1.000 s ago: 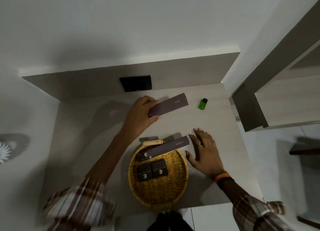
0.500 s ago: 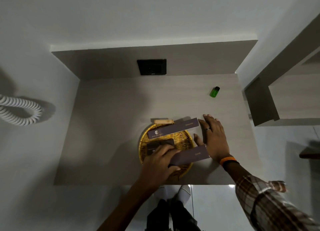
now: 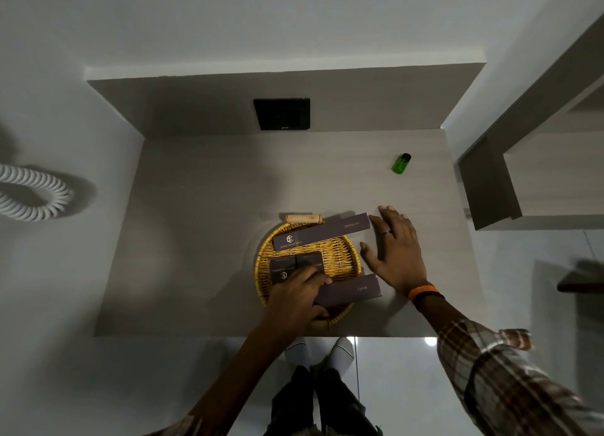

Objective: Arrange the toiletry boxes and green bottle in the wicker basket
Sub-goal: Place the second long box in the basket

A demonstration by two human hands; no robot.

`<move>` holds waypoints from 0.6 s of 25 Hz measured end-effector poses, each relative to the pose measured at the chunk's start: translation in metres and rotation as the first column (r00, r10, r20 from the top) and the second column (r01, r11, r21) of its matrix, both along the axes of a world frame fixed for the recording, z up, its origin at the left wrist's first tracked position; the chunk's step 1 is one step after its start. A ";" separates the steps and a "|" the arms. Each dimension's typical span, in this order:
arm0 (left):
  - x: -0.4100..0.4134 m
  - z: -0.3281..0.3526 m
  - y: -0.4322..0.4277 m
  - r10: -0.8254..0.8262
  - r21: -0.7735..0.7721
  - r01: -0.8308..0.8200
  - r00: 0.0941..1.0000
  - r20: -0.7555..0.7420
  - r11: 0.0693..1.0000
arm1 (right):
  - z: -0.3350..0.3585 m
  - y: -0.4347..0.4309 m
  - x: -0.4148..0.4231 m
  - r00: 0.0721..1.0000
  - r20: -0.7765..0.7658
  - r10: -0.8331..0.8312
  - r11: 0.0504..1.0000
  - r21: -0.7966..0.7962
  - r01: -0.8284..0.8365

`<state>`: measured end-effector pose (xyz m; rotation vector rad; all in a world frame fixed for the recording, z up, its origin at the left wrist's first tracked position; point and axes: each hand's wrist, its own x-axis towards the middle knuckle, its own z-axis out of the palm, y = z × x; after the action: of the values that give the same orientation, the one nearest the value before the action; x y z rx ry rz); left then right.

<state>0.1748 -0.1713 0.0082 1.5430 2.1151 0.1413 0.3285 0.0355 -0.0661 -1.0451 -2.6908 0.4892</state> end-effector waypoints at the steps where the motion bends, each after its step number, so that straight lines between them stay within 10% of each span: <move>1: 0.000 0.000 0.000 -0.005 0.003 0.005 1.000 -0.015 1.000 | 0.000 0.000 0.000 1.000 0.001 -0.001 1.000 0.001 0.001; 15: -0.081 -0.014 -0.032 0.434 0.489 -0.339 0.896 -0.092 0.804 | 0.002 0.001 0.000 1.000 0.021 0.000 1.000 -0.013 0.001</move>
<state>0.0940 -0.2028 -0.0063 1.3776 2.6879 0.7130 0.3286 0.0362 -0.0642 -1.0604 -2.7092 0.4989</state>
